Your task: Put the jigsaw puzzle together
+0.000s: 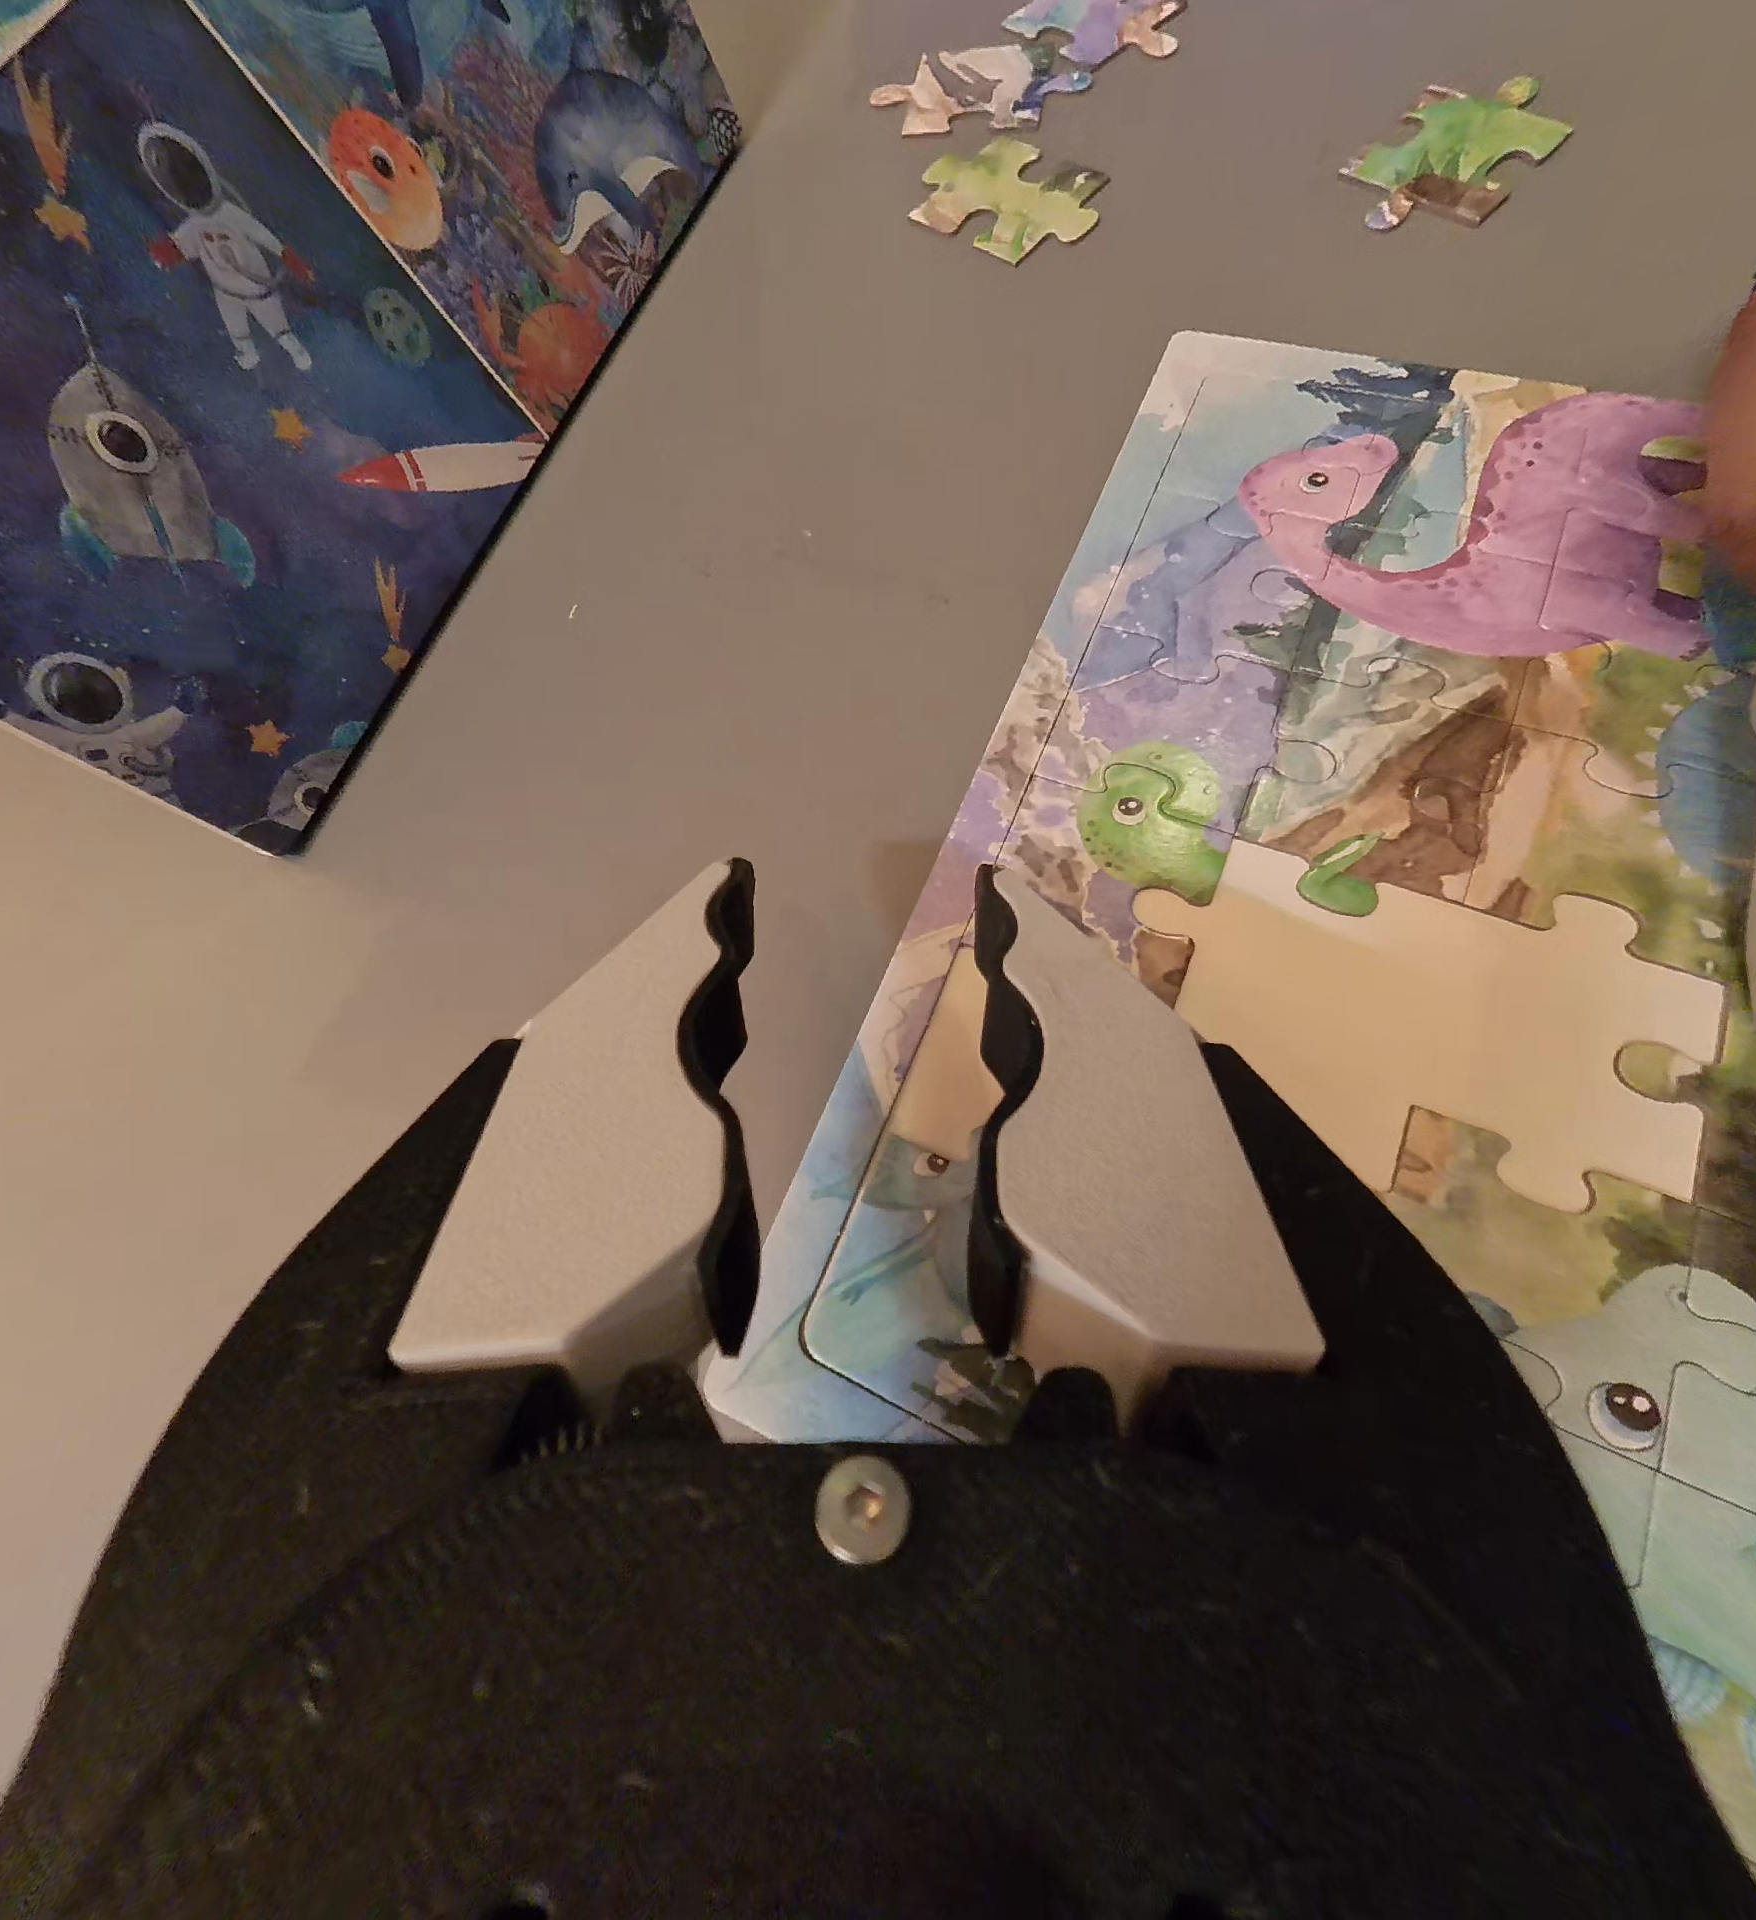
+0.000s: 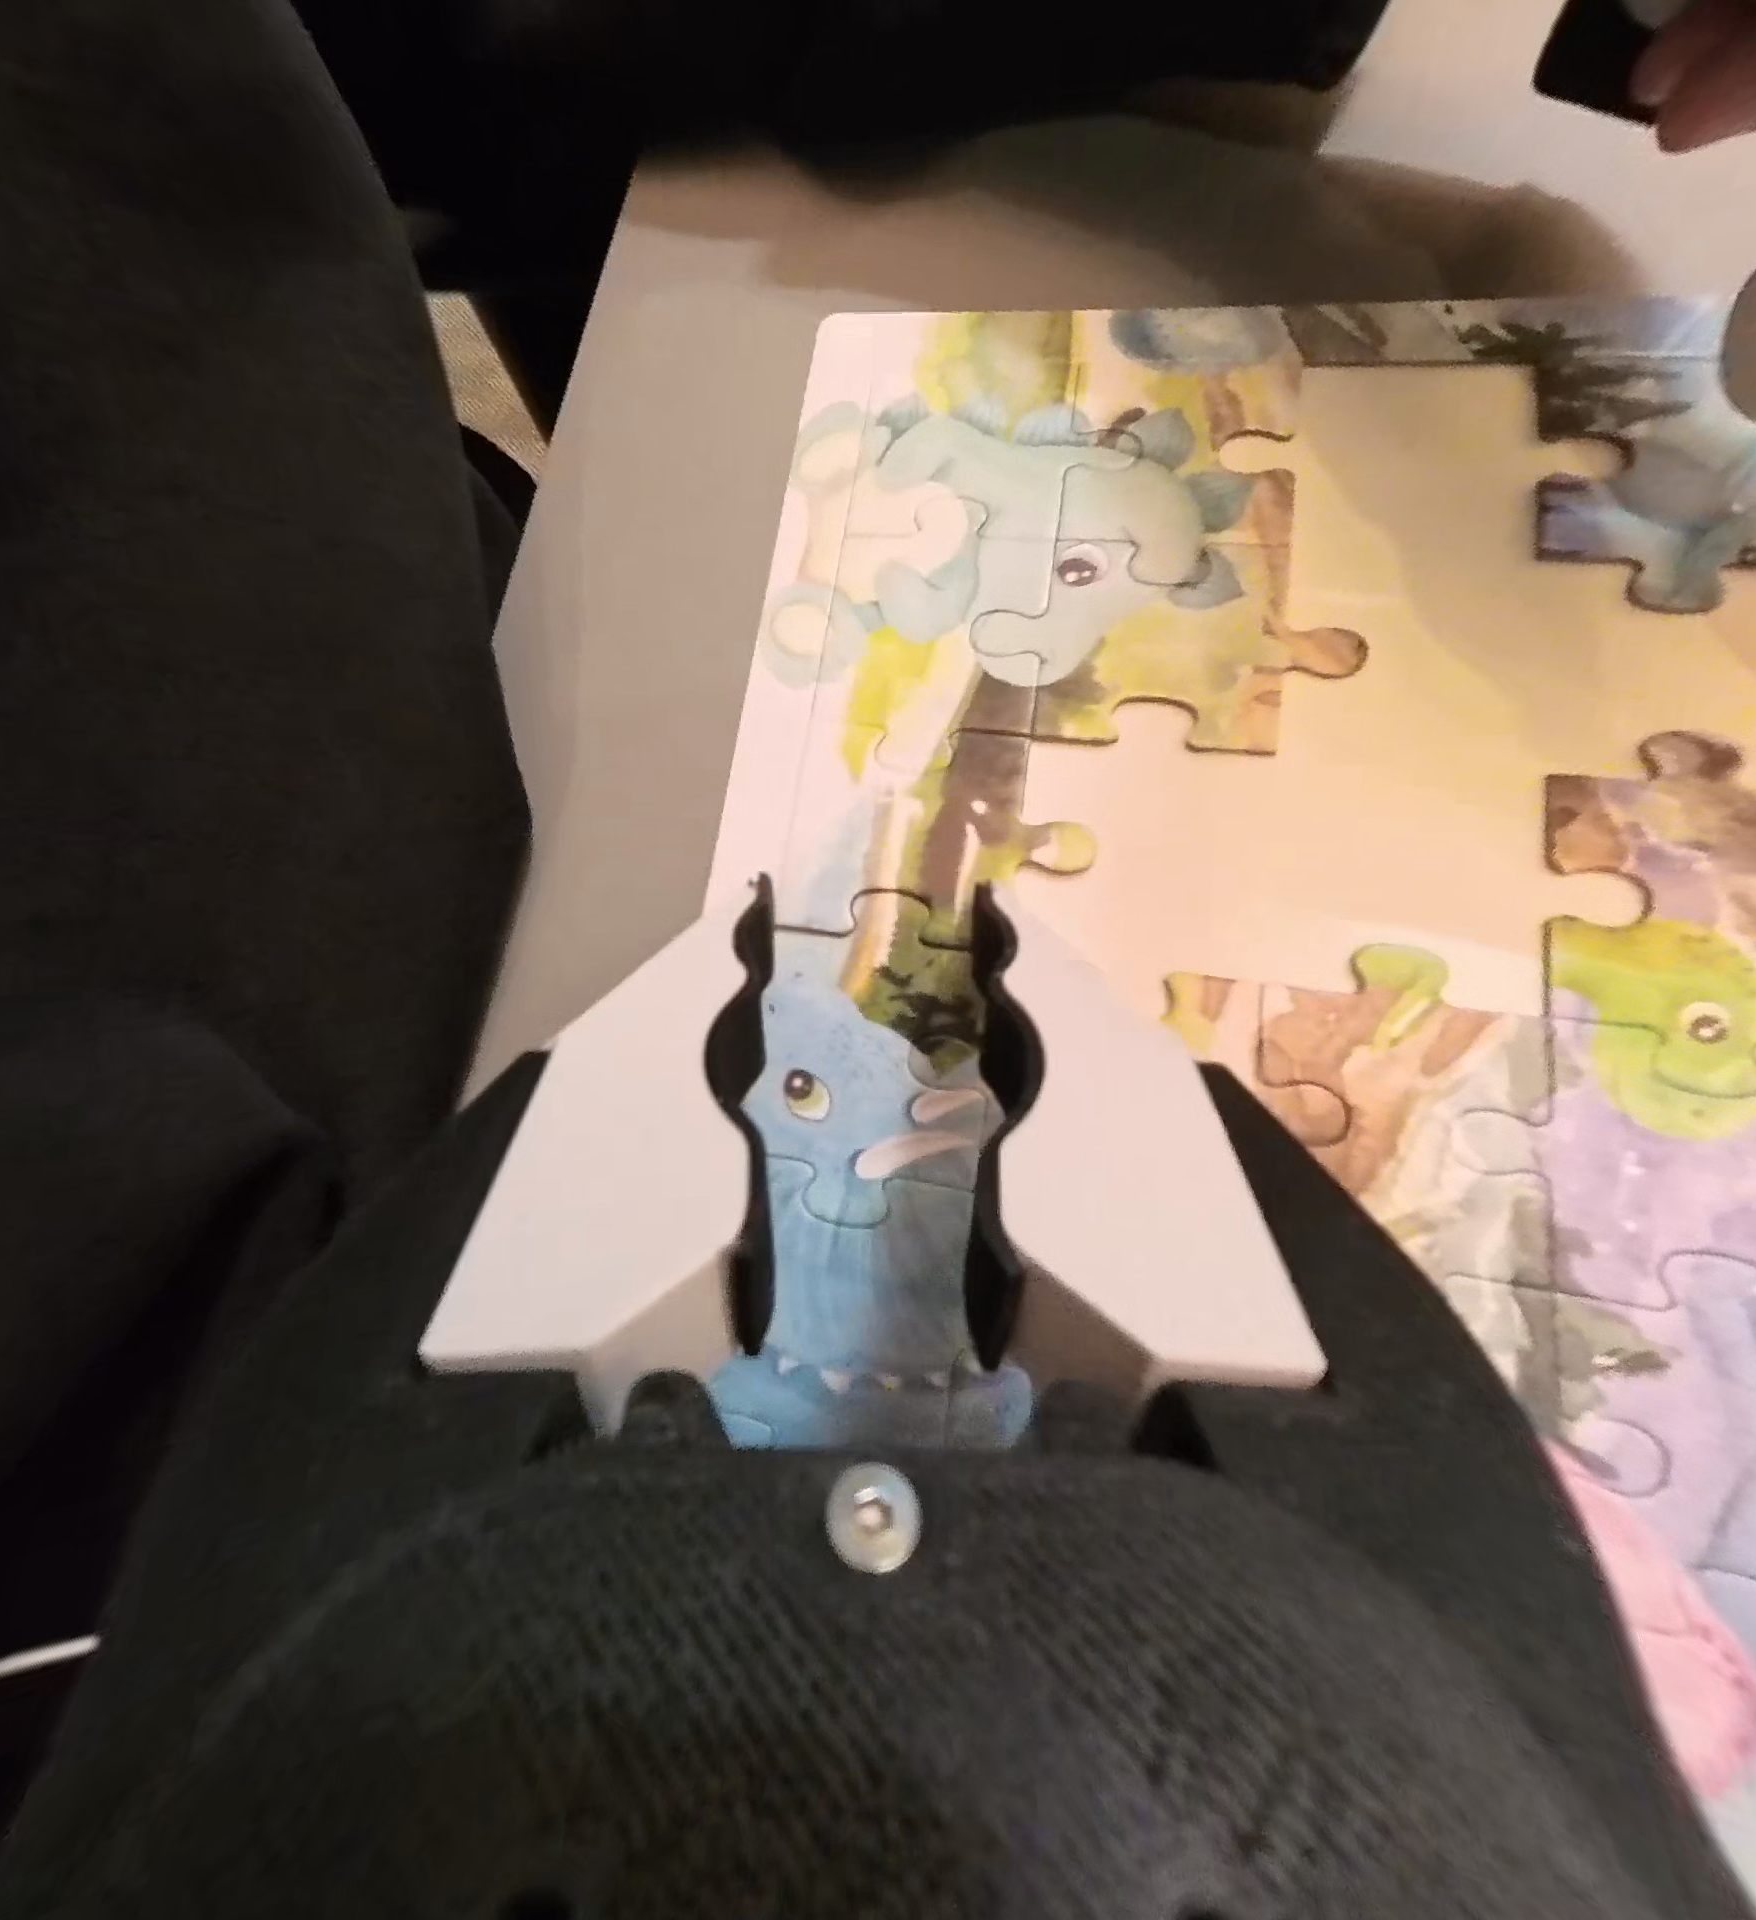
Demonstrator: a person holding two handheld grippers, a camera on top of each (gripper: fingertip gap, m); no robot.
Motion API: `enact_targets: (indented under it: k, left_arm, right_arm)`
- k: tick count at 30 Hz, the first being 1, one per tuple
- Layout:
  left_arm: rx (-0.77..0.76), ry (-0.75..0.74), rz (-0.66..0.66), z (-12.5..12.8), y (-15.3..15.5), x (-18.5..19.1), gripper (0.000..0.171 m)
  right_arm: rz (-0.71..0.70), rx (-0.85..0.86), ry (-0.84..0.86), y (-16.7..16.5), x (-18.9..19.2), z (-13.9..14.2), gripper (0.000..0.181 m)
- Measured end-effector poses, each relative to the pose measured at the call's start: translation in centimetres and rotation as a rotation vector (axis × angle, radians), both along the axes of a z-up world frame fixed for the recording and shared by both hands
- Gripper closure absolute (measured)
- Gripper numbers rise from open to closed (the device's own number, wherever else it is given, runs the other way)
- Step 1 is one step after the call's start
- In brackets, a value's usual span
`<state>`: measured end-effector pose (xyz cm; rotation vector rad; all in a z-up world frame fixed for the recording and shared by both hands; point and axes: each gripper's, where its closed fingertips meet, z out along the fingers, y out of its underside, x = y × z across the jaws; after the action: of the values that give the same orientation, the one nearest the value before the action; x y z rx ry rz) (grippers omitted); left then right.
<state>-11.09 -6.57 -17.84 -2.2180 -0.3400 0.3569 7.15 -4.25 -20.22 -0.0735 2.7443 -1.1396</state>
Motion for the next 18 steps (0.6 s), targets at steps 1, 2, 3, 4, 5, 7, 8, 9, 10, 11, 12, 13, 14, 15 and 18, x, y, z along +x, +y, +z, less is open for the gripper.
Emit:
enact_targets:
  k: [1,2,3,4,5,7,8,9,10,11,12,13,14,15,18]
  left_arm:
    - [0.000,0.002,0.000,0.03,0.00,0.00,0.130]
    - [0.000,0.004,0.001,0.07,0.00,-0.01,0.130]
    - [0.000,0.005,0.001,0.09,-0.01,0.00,0.130]
    - [0.001,0.006,0.000,0.13,-0.01,0.01,0.130]
    - [0.001,0.006,0.000,0.13,0.00,0.00,0.130]
    - [-0.001,0.005,0.001,0.08,-0.01,-0.01,0.130]
    - [-0.002,0.004,0.001,0.04,-0.02,-0.01,0.130]
    - [-0.002,0.003,0.001,0.00,-0.01,-0.01,0.130]
    - [-0.002,0.003,0.001,-0.03,-0.01,-0.02,0.130]
    - [-0.003,0.002,0.001,-0.06,0.00,-0.02,0.130]
    - [-0.003,0.001,0.000,-0.09,0.00,-0.02,0.130]
    - [-0.004,0.000,0.000,-0.13,0.02,-0.01,0.130]
    - [-0.004,-0.001,0.000,-0.15,0.03,-0.01,0.130]
    - [-0.003,-0.001,0.000,-0.20,0.05,-0.01,0.130]
    - [-0.004,-0.006,0.002,-0.37,0.03,-0.08,0.130]
  right_arm:
    - [0.004,0.008,0.035,-0.04,-0.05,-0.05,0.144]
    - [0.008,0.010,0.063,-0.11,-0.08,-0.03,0.144]
    - [0.012,0.006,0.079,-0.23,-0.03,0.00,0.144]
    - [0.013,0.009,0.085,-0.30,-0.02,-0.10,0.144]
    - [0.006,0.017,0.100,-0.30,-0.24,-0.30,0.147]
    - [-0.002,0.009,0.122,-0.32,-0.49,-0.33,0.151]
    - [-0.006,0.004,0.122,-0.33,-0.54,-0.32,0.152]
    - [-0.009,-0.001,0.123,-0.33,-0.60,-0.33,0.153]
    - [-0.012,-0.004,0.124,-0.34,-0.65,-0.33,0.155]
    - [-0.014,-0.005,0.130,-0.34,-0.64,-0.33,0.155]
    - [-0.016,-0.002,0.140,-0.35,-0.64,-0.35,0.155]
    - [-0.017,0.004,0.149,-0.36,-0.61,-0.36,0.155]
    - [-0.020,0.009,0.159,-0.37,-0.58,-0.36,0.155]
    - [-0.024,0.014,0.166,-0.39,-0.56,-0.37,0.156]
    - [-0.037,0.032,0.172,-0.35,-0.48,-0.41,0.158]
